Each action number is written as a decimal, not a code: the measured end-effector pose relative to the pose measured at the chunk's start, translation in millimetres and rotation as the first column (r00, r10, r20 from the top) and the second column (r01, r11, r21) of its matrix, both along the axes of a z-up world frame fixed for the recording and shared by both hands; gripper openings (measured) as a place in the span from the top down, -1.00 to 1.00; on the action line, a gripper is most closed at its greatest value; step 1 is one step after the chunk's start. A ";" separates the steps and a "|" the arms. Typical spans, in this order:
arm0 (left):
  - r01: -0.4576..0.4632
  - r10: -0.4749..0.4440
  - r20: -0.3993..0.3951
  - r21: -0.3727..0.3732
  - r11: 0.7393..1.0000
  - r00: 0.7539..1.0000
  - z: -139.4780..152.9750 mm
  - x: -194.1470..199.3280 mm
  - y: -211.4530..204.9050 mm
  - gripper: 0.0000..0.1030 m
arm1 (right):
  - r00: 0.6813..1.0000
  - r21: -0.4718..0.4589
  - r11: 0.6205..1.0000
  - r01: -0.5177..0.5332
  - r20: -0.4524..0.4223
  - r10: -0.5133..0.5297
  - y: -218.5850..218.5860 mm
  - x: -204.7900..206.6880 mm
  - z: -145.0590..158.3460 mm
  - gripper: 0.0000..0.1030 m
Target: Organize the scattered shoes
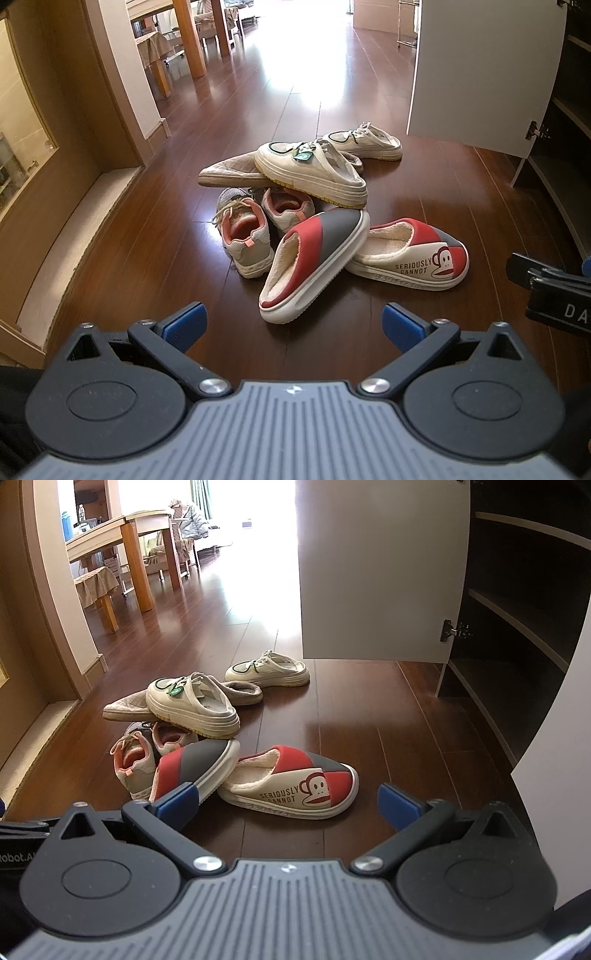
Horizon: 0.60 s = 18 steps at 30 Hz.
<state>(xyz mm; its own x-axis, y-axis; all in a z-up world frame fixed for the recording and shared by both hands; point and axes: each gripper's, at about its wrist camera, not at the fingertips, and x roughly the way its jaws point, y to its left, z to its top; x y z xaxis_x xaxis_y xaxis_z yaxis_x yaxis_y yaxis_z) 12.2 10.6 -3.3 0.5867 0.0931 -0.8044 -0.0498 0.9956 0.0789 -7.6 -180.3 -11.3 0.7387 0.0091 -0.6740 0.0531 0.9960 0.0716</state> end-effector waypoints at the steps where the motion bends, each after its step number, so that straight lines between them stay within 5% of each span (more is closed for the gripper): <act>1: -0.002 0.002 0.001 0.000 1.000 1.000 -0.2 -0.9 0.4 -0.98 | 1.000 0.002 1.000 -0.003 -0.001 0.003 1.5 -0.6 0.1 -0.99; 18: -0.056 0.057 -0.005 0.004 0.998 0.998 -4.8 -5.1 21.3 -0.98 | 0.997 0.011 0.997 -0.075 -0.002 0.075 28.8 6.4 6.6 -0.99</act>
